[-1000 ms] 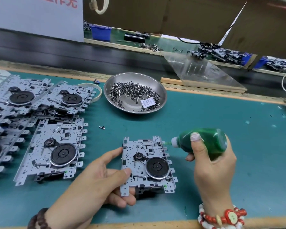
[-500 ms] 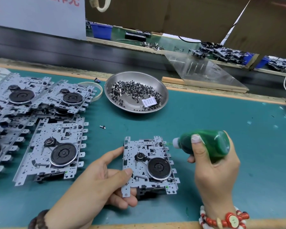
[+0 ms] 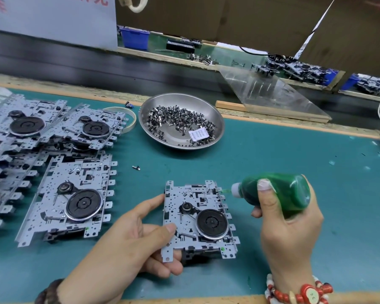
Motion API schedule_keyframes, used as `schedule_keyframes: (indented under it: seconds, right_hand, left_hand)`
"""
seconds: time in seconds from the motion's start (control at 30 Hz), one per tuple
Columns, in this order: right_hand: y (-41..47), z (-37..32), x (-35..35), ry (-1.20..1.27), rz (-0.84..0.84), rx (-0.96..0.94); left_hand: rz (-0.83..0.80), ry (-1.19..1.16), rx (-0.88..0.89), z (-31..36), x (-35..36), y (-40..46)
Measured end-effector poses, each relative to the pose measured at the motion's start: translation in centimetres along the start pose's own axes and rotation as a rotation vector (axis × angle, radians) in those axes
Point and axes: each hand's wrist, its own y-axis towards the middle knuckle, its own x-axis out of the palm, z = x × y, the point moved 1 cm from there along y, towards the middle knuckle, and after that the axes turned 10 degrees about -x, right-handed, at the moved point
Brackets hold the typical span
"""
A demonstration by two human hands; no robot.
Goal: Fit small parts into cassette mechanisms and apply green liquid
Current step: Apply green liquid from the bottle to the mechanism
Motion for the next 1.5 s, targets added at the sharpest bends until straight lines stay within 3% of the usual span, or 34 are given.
schedule_keyframes:
  seconds: [1.5]
  right_hand:
    - [0.15,-0.49,-0.13,0.000,0.032,-0.001]
  left_hand:
    - [0.005,0.013,0.038,-0.17,0.00,-0.06]
